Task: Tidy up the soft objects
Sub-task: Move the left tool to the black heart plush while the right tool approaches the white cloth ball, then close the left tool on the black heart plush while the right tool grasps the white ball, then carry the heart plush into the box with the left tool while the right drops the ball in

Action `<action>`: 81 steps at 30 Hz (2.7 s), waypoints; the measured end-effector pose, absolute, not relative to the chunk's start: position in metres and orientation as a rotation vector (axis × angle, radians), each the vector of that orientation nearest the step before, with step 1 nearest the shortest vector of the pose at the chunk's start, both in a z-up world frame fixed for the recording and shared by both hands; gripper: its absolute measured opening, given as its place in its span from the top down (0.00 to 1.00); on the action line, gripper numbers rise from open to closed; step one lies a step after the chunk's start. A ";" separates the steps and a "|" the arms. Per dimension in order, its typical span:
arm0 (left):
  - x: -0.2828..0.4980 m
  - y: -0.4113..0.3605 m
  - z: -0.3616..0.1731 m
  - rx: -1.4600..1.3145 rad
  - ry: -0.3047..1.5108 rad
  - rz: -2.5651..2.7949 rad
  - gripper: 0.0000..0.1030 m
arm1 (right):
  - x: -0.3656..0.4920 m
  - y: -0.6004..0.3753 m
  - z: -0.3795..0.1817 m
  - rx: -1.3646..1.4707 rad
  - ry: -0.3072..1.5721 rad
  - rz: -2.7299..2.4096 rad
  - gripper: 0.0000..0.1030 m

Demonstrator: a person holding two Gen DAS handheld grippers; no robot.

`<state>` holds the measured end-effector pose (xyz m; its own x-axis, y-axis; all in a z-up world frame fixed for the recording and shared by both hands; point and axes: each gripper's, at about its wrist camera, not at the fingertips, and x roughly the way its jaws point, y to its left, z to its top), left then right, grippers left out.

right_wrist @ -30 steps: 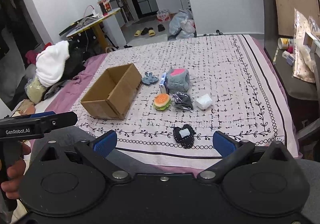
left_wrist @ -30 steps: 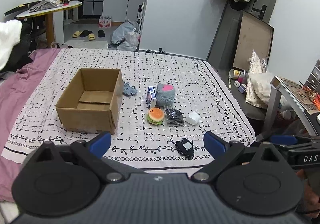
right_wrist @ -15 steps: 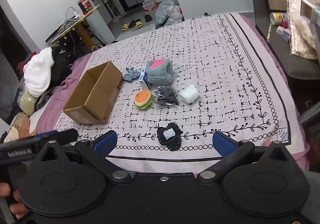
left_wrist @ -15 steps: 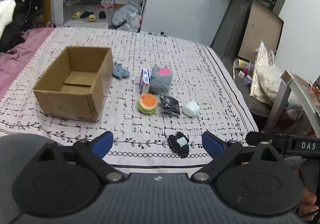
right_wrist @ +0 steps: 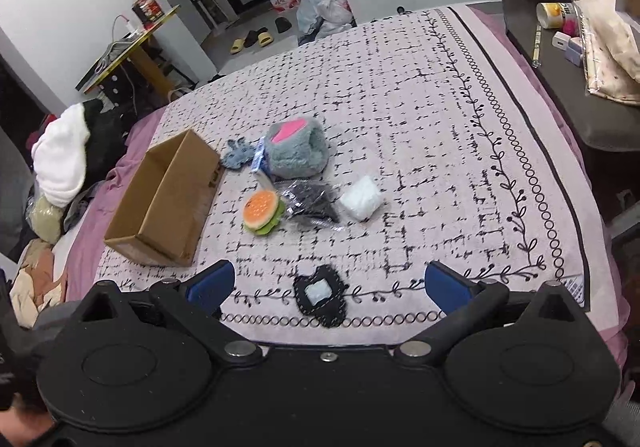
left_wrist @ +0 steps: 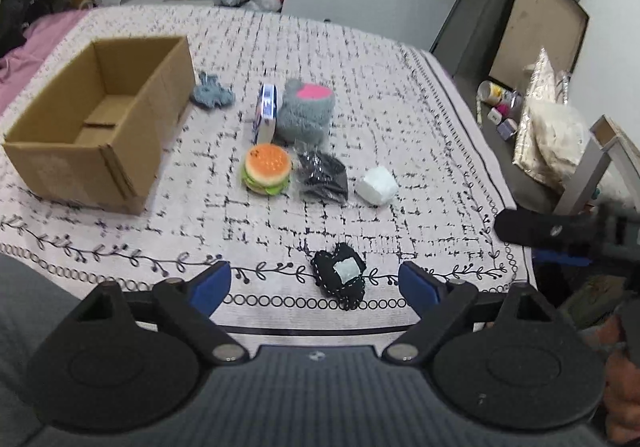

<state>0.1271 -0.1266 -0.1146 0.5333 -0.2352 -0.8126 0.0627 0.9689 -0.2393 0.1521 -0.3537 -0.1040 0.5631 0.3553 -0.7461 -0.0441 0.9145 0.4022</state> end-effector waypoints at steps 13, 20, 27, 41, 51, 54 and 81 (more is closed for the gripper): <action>0.162 -0.151 -0.165 -0.210 1.117 -0.147 0.29 | 0.186 -0.364 -0.138 0.471 0.973 0.253 0.04; 0.178 -0.163 -0.189 -0.237 1.165 -0.125 0.33 | 0.211 -0.364 -0.157 0.588 0.992 0.303 0.15; 0.195 -0.171 -0.209 -0.290 1.221 -0.129 0.34 | 0.234 -0.359 -0.181 0.594 1.040 0.254 0.27; 0.217 -0.171 -0.220 -0.340 1.225 -0.020 0.68 | 0.264 -0.350 -0.204 0.564 1.090 0.221 0.26; 0.216 -0.147 -0.204 -0.401 1.201 0.009 0.68 | 0.276 -0.330 -0.206 0.417 1.056 0.209 0.26; 0.215 -0.138 -0.195 -0.415 1.186 0.026 0.68 | 0.279 -0.325 -0.209 0.366 1.044 0.198 0.26; 0.210 -0.035 -0.092 -0.460 0.958 0.023 0.68 | 0.250 -0.282 -0.133 0.337 0.943 0.207 0.53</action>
<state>0.2098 -0.0346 -0.0920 0.5828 -0.1816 -0.7920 -0.2190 0.9035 -0.3683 0.2502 -0.2821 -0.1331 0.5734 0.3183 -0.7549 -0.0278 0.9284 0.3704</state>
